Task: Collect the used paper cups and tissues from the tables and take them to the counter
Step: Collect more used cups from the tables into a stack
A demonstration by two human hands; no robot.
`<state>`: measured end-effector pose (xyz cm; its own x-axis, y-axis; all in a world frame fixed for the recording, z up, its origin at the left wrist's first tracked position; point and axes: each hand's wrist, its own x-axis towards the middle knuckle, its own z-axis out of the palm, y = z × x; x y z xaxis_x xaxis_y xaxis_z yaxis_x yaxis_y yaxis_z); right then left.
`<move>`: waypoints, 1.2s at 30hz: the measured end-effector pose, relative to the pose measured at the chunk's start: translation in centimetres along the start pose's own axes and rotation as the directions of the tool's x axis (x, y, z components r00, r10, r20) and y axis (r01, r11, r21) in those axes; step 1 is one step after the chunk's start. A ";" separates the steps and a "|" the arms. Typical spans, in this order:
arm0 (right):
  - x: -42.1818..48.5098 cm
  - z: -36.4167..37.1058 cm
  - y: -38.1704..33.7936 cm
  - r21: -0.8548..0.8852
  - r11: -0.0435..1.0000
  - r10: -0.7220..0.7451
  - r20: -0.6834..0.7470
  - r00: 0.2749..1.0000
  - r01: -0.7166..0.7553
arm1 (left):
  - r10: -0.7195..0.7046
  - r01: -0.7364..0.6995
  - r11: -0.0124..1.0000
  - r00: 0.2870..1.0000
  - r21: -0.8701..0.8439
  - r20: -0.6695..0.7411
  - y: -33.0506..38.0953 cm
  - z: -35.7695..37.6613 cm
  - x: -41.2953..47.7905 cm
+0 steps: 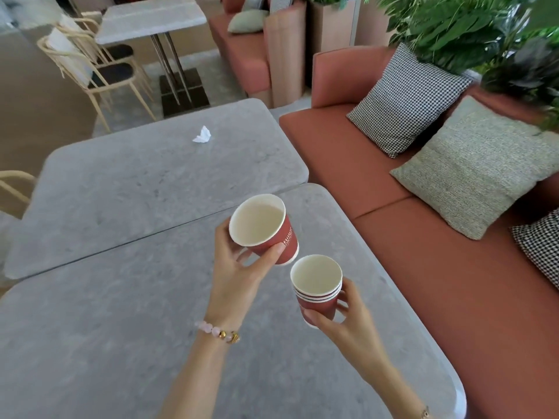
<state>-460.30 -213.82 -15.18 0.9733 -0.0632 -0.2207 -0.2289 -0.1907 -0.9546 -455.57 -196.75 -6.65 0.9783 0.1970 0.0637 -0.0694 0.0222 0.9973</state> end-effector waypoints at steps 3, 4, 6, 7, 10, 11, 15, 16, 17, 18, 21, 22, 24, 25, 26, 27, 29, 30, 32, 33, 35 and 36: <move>-1.4 1.8 -0.7 -0.012 0.999 -0.043 0.033 0.998 0.044 | 0.019 -0.019 1.000 0.997 0.007 0.078 1.5 -1.3 -1.9; -1.9 2.4 -1.0 -0.014 0.998 -0.057 0.045 0.997 0.057 | 0.024 -0.025 1.000 0.996 0.015 0.090 1.9 -1.8 -2.6; -2.6 3.1 -1.3 -0.020 0.996 -0.086 0.060 0.995 0.087 | 0.027 -0.032 0.998 0.994 0.045 0.107 2.3 -2.3 -3.7; -3.1 3.6 -1.6 -0.021 0.994 -0.103 0.069 0.992 0.104 | 0.025 -0.032 0.998 0.994 0.062 0.111 2.6 -2.8 -4.3; -4.2 4.5 -2.2 -0.025 0.989 -0.140 0.078 0.987 0.143 | -0.001 -0.011 0.994 0.994 0.106 0.108 2.8 -3.9 -5.7; -4.6 4.8 -2.3 -0.028 0.987 -0.154 0.081 0.985 0.157 | -0.010 -0.004 0.992 0.994 0.129 0.111 3.0 -4.2 -6.1; -5.6 5.6 -3.1 -0.024 0.982 -0.184 0.093 0.979 0.187 | -0.009 -0.018 0.973 0.993 0.229 0.116 3.3 -5.0 -7.7; -5.8 5.8 -3.3 -0.023 0.980 -0.197 0.096 0.976 0.200 | -0.011 -0.014 0.971 0.994 0.237 0.105 3.3 -5.2 -8.1; -5.9 6.0 -3.4 -0.022 0.977 -0.211 0.100 0.972 0.214 | -0.017 -0.006 0.971 0.995 0.240 0.093 3.3 -5.4 -8.3; -6.1 6.2 -3.7 -0.021 0.974 -0.221 0.103 0.970 0.224 | -0.026 0.005 0.971 0.996 0.240 0.083 3.2 -5.5 -8.6; -6.5 6.5 -4.3 -0.017 0.972 -0.232 0.113 0.966 0.236 | -0.046 0.030 0.972 0.997 0.233 0.065 3.0 -6.1 -9.2; -6.6 6.7 -4.4 -0.018 0.970 -0.241 0.118 0.963 0.244 | -0.047 0.031 0.973 0.997 0.231 0.064 3.0 -6.3 -9.3; -6.8 6.9 -4.6 -0.015 0.967 -0.252 0.129 0.959 0.256 | -0.036 0.021 0.974 0.997 0.226 0.062 3.0 -6.6 -9.6; -6.9 7.0 -4.7 -0.012 0.966 -0.254 0.133 0.958 0.258 | -0.029 0.015 0.974 0.998 0.225 0.061 2.9 -6.8 -9.7; -7.0 7.2 -4.8 -0.010 0.965 -0.259 0.136 0.956 0.262 | -0.026 0.012 0.975 0.998 0.223 0.062 2.9 -6.9 -9.8; -7.1 7.3 -4.9 -0.009 0.963 -0.265 0.141 0.954 0.269 | -0.026 0.011 0.975 0.998 0.221 0.063 2.9 -7.1 -9.9; -7.2 7.4 -5.1 -0.010 0.961 -0.270 0.153 0.950 0.275 | -0.025 0.009 0.974 0.997 0.225 0.068 2.8 -7.3 -10.1; -7.3 7.5 -5.2 -0.007 0.961 -0.270 0.157 0.950 0.275 | -0.023 0.005 0.973 0.997 0.231 0.071 2.8 -7.5 -10.2; -7.4 7.5 -5.3 0.006 0.962 -0.270 0.158 0.950 0.272 | -0.016 -0.004 0.969 0.997 0.247 0.078 2.7 -7.8 -10.4; -7.4 7.5 -5.4 0.012 0.963 -0.268 0.157 0.950 0.270 | -0.013 -0.009 0.967 0.996 0.254 0.084 2.7 -8.0 -10.5; -7.4 7.4 -5.5 0.013 0.964 -0.264 0.156 0.952 0.265 | 0.000 -0.026 0.965 0.995 0.262 0.097 2.8 -8.4 -10.7; -7.5 7.3 -5.5 0.009 0.966 -0.258 0.157 0.953 0.260 | 0.007 -0.033 0.963 0.995 0.268 0.099 2.8 -8.6 -10.8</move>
<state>-466.16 -205.14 -9.70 0.9898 0.1425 0.0048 0.0323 -0.1916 -0.9809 -467.98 -190.34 -4.83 0.9924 0.0989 0.0735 -0.0470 -0.2475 0.9678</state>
